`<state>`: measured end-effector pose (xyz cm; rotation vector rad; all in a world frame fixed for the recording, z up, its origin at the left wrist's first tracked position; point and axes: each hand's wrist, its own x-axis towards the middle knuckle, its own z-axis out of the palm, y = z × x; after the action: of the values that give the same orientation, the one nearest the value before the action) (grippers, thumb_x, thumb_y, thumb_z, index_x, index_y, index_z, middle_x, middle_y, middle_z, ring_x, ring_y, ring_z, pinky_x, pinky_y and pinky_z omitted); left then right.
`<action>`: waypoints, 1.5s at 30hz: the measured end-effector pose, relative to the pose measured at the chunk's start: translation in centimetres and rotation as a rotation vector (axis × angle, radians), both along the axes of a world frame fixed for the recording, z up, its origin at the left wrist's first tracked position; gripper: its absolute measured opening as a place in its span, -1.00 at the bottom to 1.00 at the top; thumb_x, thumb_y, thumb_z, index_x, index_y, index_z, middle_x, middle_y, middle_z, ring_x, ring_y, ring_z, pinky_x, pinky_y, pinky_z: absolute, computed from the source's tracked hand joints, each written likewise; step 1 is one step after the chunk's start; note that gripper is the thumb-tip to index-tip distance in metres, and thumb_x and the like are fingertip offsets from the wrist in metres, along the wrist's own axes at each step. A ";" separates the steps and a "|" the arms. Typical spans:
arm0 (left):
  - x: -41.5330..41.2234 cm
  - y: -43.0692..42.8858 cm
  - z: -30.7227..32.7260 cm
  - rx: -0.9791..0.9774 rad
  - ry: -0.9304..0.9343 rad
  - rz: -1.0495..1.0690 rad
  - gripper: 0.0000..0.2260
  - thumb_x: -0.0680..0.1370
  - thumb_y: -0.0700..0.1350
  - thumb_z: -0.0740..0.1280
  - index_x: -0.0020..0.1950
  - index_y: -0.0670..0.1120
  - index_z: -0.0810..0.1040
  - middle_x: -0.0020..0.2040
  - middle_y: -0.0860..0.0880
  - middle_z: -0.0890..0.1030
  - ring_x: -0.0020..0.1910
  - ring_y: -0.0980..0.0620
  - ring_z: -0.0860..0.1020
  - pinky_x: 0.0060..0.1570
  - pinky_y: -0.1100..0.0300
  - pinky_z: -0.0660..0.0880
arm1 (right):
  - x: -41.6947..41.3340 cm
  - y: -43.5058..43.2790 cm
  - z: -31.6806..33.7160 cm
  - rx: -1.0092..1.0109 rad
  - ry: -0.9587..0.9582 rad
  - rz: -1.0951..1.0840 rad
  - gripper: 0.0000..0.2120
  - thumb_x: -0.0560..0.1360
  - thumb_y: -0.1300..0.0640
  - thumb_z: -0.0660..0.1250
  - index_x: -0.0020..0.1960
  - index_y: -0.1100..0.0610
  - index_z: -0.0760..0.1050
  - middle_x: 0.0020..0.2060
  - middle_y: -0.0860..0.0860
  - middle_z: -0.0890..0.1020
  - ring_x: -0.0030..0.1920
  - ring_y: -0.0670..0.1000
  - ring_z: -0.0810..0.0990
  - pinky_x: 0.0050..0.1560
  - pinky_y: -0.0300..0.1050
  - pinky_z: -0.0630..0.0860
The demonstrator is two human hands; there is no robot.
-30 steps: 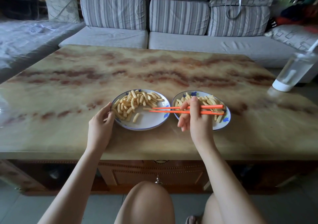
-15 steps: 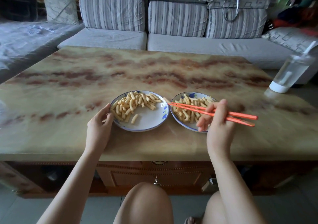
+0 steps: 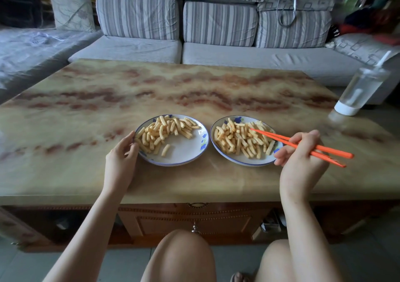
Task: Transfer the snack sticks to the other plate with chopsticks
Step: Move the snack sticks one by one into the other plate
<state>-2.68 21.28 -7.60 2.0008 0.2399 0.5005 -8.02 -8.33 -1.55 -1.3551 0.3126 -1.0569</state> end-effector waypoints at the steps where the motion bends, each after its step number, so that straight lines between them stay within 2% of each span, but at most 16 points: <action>1: 0.0 0.0 0.0 0.001 -0.002 0.000 -0.65 0.58 -0.18 0.23 0.37 -0.08 0.47 0.26 0.00 0.55 0.11 0.27 0.41 -0.10 0.63 0.23 | 0.0 0.0 0.0 -0.005 0.009 0.001 -0.61 0.65 0.05 0.03 -0.30 0.14 0.35 -0.63 0.05 0.46 -0.63 0.02 0.41 -0.53 -0.23 0.36; 3: 0.0 -0.1 0.0 0.005 -0.008 -0.003 -0.65 0.58 -0.18 0.23 0.37 -0.08 0.47 0.26 0.00 0.55 0.12 0.27 0.40 -0.13 0.67 0.22 | -0.1 0.1 0.0 -0.016 0.016 0.004 -0.61 0.65 0.05 0.04 -0.31 0.15 0.36 -0.62 0.07 0.47 -0.63 0.03 0.41 -0.53 -0.23 0.36; 7: 0.0 -0.1 0.1 0.003 -0.008 -0.003 -0.65 0.58 -0.17 0.23 0.37 -0.07 0.47 0.28 0.00 0.54 0.12 0.27 0.41 0.04 0.46 0.27 | -0.2 0.5 0.2 -0.029 -0.023 0.028 -0.63 0.65 0.06 0.04 -0.29 0.12 0.36 -0.63 0.06 0.43 -0.62 0.04 0.39 -0.55 -0.22 0.31; 10: 0.0 0.0 0.0 0.008 -0.010 -0.001 -0.65 0.58 -0.17 0.23 0.37 -0.07 0.48 0.27 0.00 0.55 0.11 0.27 0.41 -0.05 0.57 0.26 | -0.5 1.2 0.4 -0.072 -0.061 0.090 -0.65 0.64 0.04 0.03 -0.27 0.12 0.35 -0.57 0.18 0.41 -0.60 0.03 0.38 -0.56 -0.21 0.29; 11: 0.0 -0.1 0.0 0.010 -0.013 0.000 -0.65 0.58 -0.18 0.23 0.37 -0.07 0.48 0.26 0.00 0.55 0.10 0.27 0.41 -0.11 0.64 0.24 | -0.5 1.5 0.4 -0.089 -0.062 0.125 -0.65 0.64 0.05 0.02 -0.26 0.12 0.36 -0.56 0.22 0.40 -0.61 0.01 0.38 -0.56 -0.22 0.30; 13: 0.1 -0.1 0.0 0.015 -0.017 0.000 -0.65 0.58 -0.18 0.23 0.36 -0.08 0.48 0.26 -0.01 0.55 0.10 0.26 0.41 -0.17 0.71 0.20 | -0.5 2.3 0.2 -0.102 -0.032 0.227 -0.63 0.67 0.09 0.01 -0.27 0.13 0.37 -0.59 0.17 0.41 -0.62 -0.02 0.36 -0.55 -0.26 0.30; 15: 0.1 -0.1 0.0 0.016 -0.020 -0.001 -0.66 0.58 -0.19 0.23 0.36 -0.09 0.48 0.26 -0.01 0.55 0.11 0.26 0.41 -0.17 0.72 0.20 | -0.5 3.4 -0.2 -0.107 0.012 0.371 -0.60 0.67 0.06 0.00 -0.28 0.14 0.38 -0.62 0.12 0.43 -0.63 -0.03 0.36 -0.56 -0.29 0.29; 19: 0.1 0.0 -0.1 0.018 -0.019 -0.001 -0.66 0.58 -0.19 0.23 0.36 -0.09 0.48 0.25 0.00 0.55 0.09 0.27 0.42 -0.13 0.66 0.22 | -0.6 6.0 -0.6 -0.166 0.055 0.621 -0.62 0.58 -0.01 0.02 -0.27 0.17 0.39 -0.58 0.26 0.44 -0.63 -0.04 0.40 -0.57 -0.29 0.31; 24: 0.2 0.1 -0.2 0.023 -0.024 0.001 -0.66 0.57 -0.19 0.23 0.35 -0.09 0.49 0.25 -0.01 0.56 0.10 0.26 0.42 -0.15 0.72 0.19 | -0.7 8.0 -0.9 -0.191 0.102 0.770 -0.62 0.57 -0.02 0.04 -0.26 0.20 0.39 -0.61 0.07 0.48 -0.62 0.08 0.41 -0.58 -0.23 0.33; 27: 0.2 0.1 -0.2 0.017 -0.024 0.000 -0.66 0.57 -0.20 0.24 0.35 -0.10 0.49 0.24 -0.01 0.56 0.10 0.26 0.43 -0.15 0.72 0.19 | -0.6 8.5 -1.1 -0.214 0.096 0.783 -0.64 0.59 -0.01 0.05 -0.27 0.15 0.40 -0.61 0.07 0.48 -0.60 0.14 0.43 -0.58 -0.17 0.35; 31: 0.2 0.0 -0.2 0.012 -0.026 -0.001 -0.66 0.57 -0.20 0.24 0.35 -0.10 0.50 0.21 0.00 0.57 0.08 0.25 0.44 -0.15 0.71 0.20 | -0.4 9.0 -1.3 -0.275 0.102 0.787 -0.65 0.56 -0.14 0.08 -0.29 0.00 0.41 -0.59 0.09 0.49 -0.62 0.06 0.44 -0.56 -0.25 0.34; 34: 0.2 0.1 -0.2 0.008 -0.027 -0.003 -0.66 0.57 -0.20 0.24 0.35 -0.10 0.49 0.21 -0.01 0.57 0.08 0.25 0.44 -0.12 0.65 0.23 | -0.5 9.1 -1.4 -0.301 0.133 0.768 -0.65 0.56 -0.16 0.04 -0.32 -0.09 0.40 -0.60 0.07 0.48 -0.62 0.06 0.43 -0.54 -0.24 0.34; 37: 0.2 0.0 -0.1 0.006 -0.027 -0.008 -0.66 0.57 -0.19 0.24 0.35 -0.09 0.49 0.23 -0.01 0.57 0.09 0.26 0.43 -0.03 0.53 0.25 | -0.4 8.7 -1.5 -0.270 0.138 0.725 -0.60 0.61 -0.08 0.02 -0.29 0.07 0.41 -0.61 0.06 0.46 -0.61 0.13 0.42 -0.56 -0.20 0.33; 39: 0.1 0.0 -0.1 0.006 -0.027 -0.007 -0.66 0.57 -0.19 0.24 0.35 -0.09 0.49 0.23 -0.01 0.57 0.09 0.26 0.43 -0.02 0.53 0.25 | -0.5 8.3 -1.4 -0.262 0.132 0.687 -0.59 0.62 -0.03 0.01 -0.28 0.15 0.40 -0.61 0.07 0.47 -0.60 0.19 0.42 -0.56 -0.22 0.34; 42: 0.1 0.0 -0.1 0.008 -0.023 -0.003 -0.66 0.57 -0.19 0.24 0.35 -0.08 0.49 0.23 0.00 0.57 0.08 0.26 0.43 -0.11 0.64 0.23 | -0.6 7.7 -1.2 -0.218 0.106 0.628 -0.58 0.65 0.01 0.01 -0.27 0.18 0.40 -0.60 0.14 0.46 -0.61 0.09 0.43 -0.57 -0.26 0.34; 45: 0.1 0.0 -0.1 0.011 -0.017 -0.002 -0.66 0.58 -0.18 0.24 0.35 -0.07 0.49 0.24 0.00 0.56 0.08 0.27 0.43 -0.10 0.62 0.23 | -0.5 6.8 -0.8 -0.161 0.057 0.544 -0.60 0.60 -0.02 0.02 -0.27 0.19 0.39 -0.56 0.19 0.44 -0.61 0.01 0.45 -0.58 -0.25 0.34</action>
<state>-2.57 21.33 -7.66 2.0069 0.2251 0.5183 -8.54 -1.53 -2.31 -1.5019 -0.1044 -0.5970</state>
